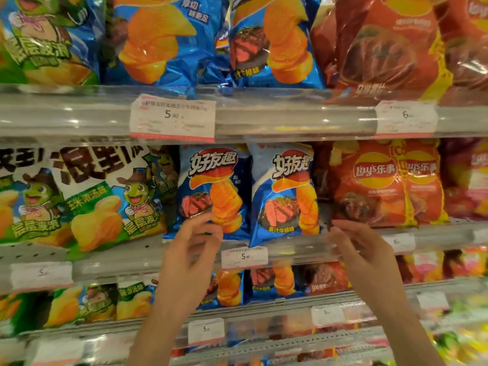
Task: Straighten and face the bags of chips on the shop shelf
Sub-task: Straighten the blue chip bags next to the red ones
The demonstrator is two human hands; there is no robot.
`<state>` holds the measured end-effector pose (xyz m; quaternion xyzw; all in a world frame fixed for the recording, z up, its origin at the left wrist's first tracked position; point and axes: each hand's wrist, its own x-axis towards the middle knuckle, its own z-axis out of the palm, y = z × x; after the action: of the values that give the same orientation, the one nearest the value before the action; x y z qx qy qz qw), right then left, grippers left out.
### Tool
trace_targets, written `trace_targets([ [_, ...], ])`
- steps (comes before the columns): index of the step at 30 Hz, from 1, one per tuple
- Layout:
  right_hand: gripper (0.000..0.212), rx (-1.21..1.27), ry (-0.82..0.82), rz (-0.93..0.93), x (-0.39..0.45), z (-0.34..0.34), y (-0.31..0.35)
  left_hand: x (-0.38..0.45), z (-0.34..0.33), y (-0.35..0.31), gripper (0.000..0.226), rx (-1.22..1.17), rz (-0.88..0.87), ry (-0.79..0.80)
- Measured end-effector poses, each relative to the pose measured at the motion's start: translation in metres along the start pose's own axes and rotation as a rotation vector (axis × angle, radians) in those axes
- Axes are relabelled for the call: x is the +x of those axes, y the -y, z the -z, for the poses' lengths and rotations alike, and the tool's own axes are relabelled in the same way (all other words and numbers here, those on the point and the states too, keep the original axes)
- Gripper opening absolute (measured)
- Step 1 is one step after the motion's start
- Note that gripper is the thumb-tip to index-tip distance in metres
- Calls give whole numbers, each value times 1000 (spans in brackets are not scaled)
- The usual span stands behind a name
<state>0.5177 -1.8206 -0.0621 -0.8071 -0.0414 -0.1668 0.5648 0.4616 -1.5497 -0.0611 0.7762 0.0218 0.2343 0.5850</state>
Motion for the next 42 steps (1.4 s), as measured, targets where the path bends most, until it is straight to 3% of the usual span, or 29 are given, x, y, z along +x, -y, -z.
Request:
trace_targets([
  [9,12,20,66,41,27,27,-1,4,-31,-14,26,15,-2,-69],
  [14,17,106,190,72,54,25,4,16,-59,-35,25,82,-51,-133],
  [16,24,60,259,93,66,16,8,27,-70,-39,32,118,-43,-148],
  [20,51,69,313,41,89,-10,19,52,-90,-46,71,199,23,-105],
  [23,66,180,358,-67,103,-27,25,66,-106,-58,74,203,124,-30],
  [27,44,254,289,-66,113,-42,25,81,-118,-63,80,124,201,-62],
  [30,27,311,262,-51,114,-44,23,86,-124,-61,68,107,179,-69],
  [35,32,362,212,53,122,-44,25,97,-131,-51,43,-45,153,-122],
  [39,24,331,195,109,130,-42,23,99,-136,-43,48,-104,134,-181],
  [42,23,302,208,114,134,-43,22,100,-138,-42,39,-79,93,-224],
])
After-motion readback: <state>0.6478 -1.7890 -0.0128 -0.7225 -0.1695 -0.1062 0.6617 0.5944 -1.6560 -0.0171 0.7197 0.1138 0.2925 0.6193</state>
